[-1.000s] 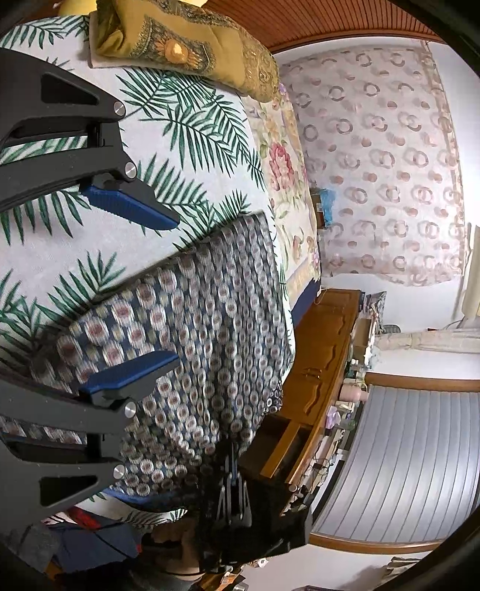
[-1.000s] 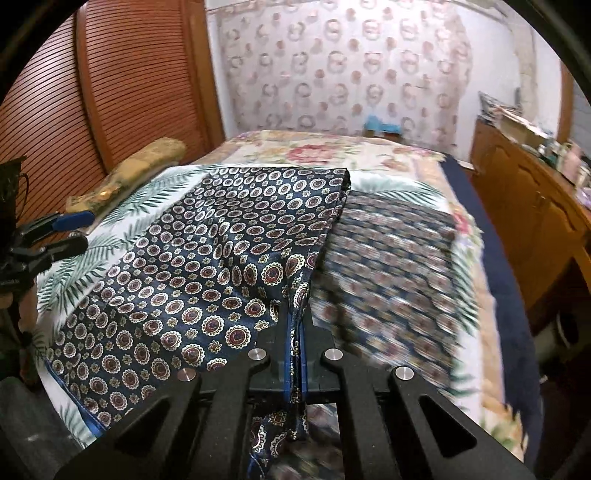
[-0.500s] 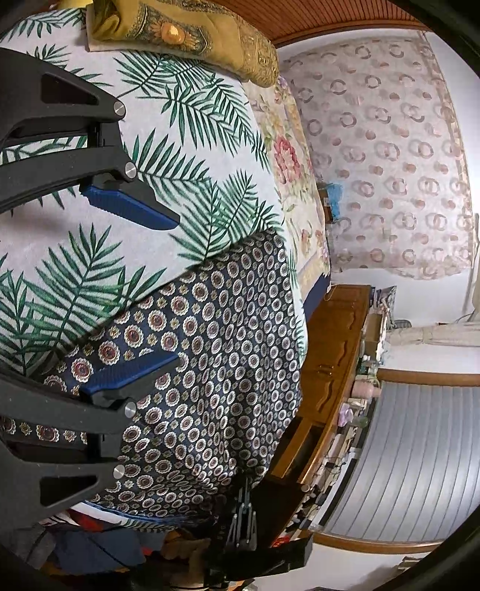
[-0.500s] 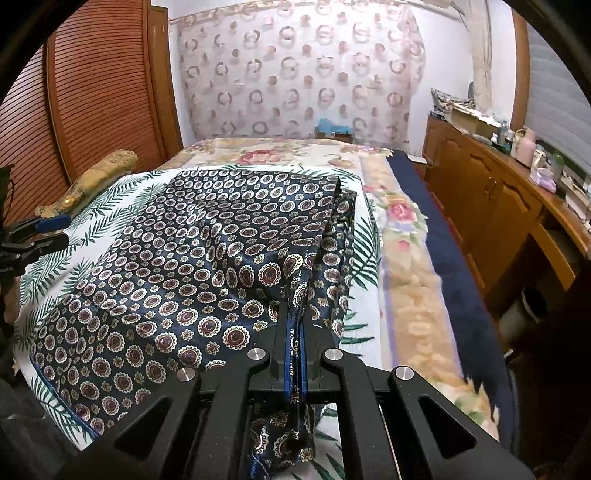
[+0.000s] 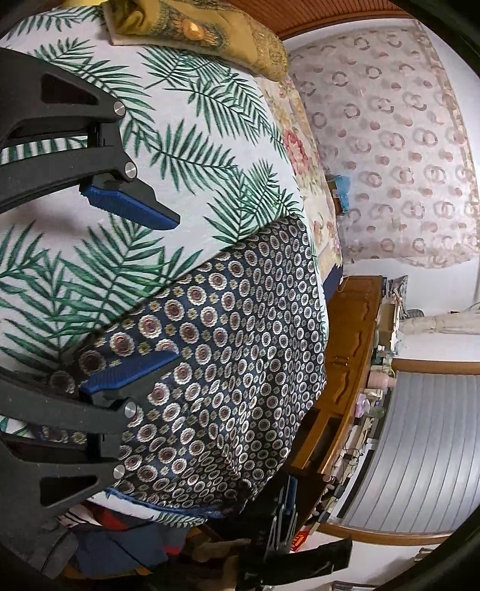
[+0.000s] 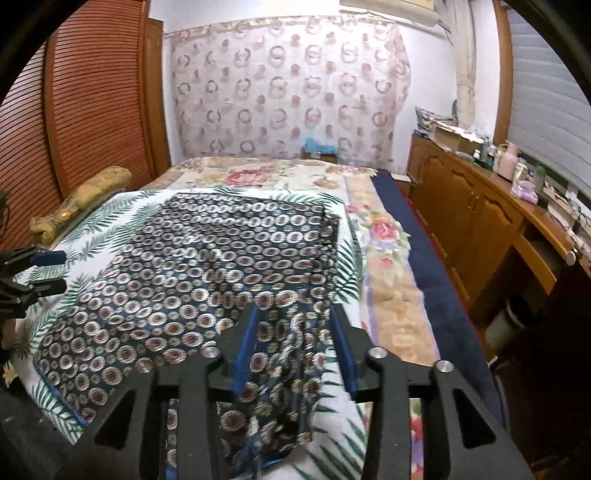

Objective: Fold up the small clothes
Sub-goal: 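Grasp the folded edge with the right gripper and lift it while the left gripper hovers, then pinch the garment end with the left gripper while the right gripper pinches the other end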

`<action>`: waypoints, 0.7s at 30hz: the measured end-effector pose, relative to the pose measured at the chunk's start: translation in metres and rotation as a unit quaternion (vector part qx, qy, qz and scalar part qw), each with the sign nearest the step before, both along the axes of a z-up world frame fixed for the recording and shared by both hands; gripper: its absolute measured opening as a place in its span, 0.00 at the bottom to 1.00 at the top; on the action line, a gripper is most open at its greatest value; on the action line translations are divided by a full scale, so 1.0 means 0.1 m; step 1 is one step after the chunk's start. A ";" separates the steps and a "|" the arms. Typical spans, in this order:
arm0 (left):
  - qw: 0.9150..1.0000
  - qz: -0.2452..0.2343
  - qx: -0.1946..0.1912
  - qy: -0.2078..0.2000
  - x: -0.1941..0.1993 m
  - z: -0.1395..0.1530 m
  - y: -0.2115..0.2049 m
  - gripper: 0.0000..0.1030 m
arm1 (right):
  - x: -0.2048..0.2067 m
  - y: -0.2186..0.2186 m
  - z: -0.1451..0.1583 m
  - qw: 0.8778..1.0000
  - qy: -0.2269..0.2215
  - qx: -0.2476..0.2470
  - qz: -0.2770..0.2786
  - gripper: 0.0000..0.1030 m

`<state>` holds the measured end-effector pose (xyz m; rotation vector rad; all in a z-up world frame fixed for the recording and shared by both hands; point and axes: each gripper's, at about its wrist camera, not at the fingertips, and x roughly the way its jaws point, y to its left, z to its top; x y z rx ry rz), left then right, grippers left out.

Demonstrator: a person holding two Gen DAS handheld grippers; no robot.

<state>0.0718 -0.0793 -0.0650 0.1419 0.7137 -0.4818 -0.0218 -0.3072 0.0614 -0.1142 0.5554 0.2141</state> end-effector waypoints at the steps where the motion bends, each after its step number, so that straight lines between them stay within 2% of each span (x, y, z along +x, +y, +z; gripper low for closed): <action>1: 1.000 0.000 0.000 0.002 -0.02 0.00 0.00 0.67 | -0.04 0.02 0.00 1.000 -0.002 0.001 0.001 0.45; 6: 1.000 -0.012 0.009 0.008 -0.12 -0.06 -0.04 0.67 | -0.21 0.19 -0.04 1.000 -0.003 0.002 0.022 0.56; 16: 0.998 -0.027 0.028 0.044 -0.18 -0.25 -0.07 0.67 | -0.36 0.53 -0.20 0.998 0.016 -0.007 0.065 0.57; 21: 0.998 -0.041 0.034 0.046 -0.26 -0.27 -0.10 0.67 | -0.34 0.61 -0.22 0.996 0.022 -0.014 0.080 0.57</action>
